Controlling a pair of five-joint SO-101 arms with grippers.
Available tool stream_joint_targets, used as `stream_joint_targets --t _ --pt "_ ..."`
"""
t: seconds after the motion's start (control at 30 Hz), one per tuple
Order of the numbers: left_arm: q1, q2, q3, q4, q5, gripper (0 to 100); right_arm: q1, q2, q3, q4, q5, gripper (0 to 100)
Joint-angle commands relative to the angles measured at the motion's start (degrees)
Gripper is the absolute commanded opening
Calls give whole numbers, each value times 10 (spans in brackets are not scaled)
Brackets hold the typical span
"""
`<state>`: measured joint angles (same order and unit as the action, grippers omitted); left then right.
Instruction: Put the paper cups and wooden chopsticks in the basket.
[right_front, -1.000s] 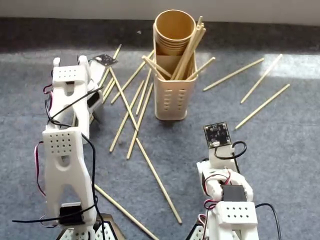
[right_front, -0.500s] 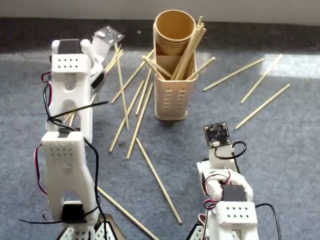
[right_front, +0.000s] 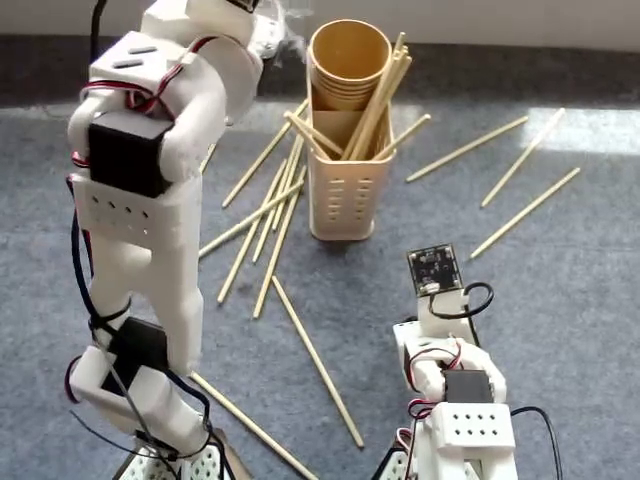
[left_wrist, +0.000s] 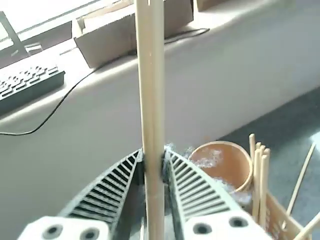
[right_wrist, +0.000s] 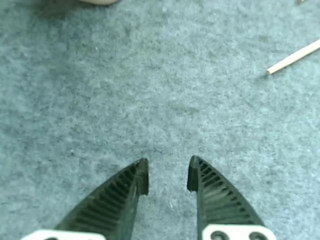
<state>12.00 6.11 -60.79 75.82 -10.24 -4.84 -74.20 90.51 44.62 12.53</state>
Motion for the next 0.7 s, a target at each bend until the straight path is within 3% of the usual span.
stream_joint_targets --t 0.0,0.1,0.27,0.5,0.67 --pt "70 -20 -15 -79 76 4 4 -7 -2 -10 7 143" --pt "94 0 3 -99 127 4 4 -7 -2 -10 7 143" --pt "78 62 29 -109 220 4 4 -7 -2 -10 7 143" --pt "75 95 31 -109 223 8 4 -7 -2 -10 7 143" --pt "75 93 29 -84 224 155 4 -7 -2 -10 7 143"
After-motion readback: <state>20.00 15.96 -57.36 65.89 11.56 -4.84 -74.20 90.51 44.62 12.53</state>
